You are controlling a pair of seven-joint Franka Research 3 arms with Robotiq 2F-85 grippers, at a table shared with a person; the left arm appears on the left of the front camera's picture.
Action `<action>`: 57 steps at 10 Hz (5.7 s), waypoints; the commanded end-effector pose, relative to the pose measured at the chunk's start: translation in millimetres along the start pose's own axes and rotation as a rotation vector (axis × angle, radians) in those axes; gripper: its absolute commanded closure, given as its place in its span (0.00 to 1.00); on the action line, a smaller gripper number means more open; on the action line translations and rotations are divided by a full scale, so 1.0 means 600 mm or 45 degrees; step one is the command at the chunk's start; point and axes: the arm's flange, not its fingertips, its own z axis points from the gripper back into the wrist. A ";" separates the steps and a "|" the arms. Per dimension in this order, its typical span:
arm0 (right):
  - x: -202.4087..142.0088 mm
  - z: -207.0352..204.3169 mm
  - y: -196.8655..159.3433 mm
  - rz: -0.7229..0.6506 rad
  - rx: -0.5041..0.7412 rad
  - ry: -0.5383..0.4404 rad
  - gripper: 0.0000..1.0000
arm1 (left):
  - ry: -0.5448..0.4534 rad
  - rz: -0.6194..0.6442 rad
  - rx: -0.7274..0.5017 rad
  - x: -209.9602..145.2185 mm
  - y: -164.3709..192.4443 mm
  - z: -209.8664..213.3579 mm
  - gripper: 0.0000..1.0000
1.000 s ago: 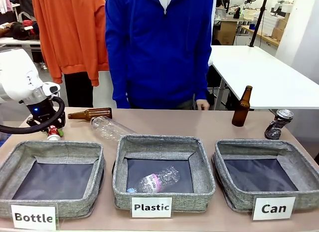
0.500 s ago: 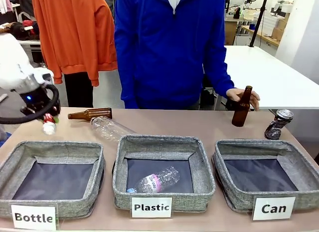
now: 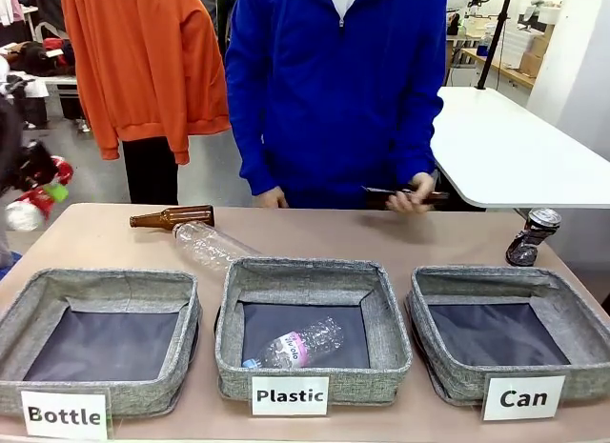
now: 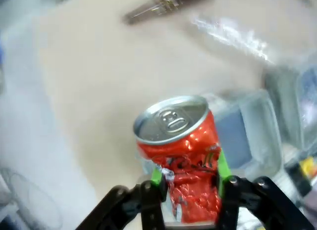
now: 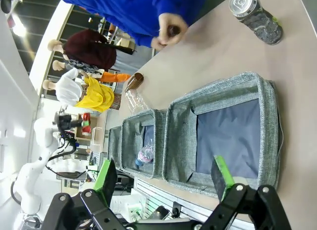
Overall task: Sort the can waste into the basket.
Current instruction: Pick up the can waste from the table and place it in the right Fabric basket.
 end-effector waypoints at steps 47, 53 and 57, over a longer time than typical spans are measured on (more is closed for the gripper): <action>-0.109 0.235 -0.064 -0.161 -0.105 -0.100 0.00 | 0.053 -2.105 0.048 0.235 -1.141 -0.521 0.55; -0.109 0.235 -0.064 -0.161 -0.105 -0.100 0.00 | 0.090 -2.069 0.033 0.251 -1.125 -0.521 0.00; -0.109 0.235 -0.064 -0.161 -0.105 -0.100 0.00 | 0.100 -2.041 0.054 0.249 -1.112 -0.515 0.00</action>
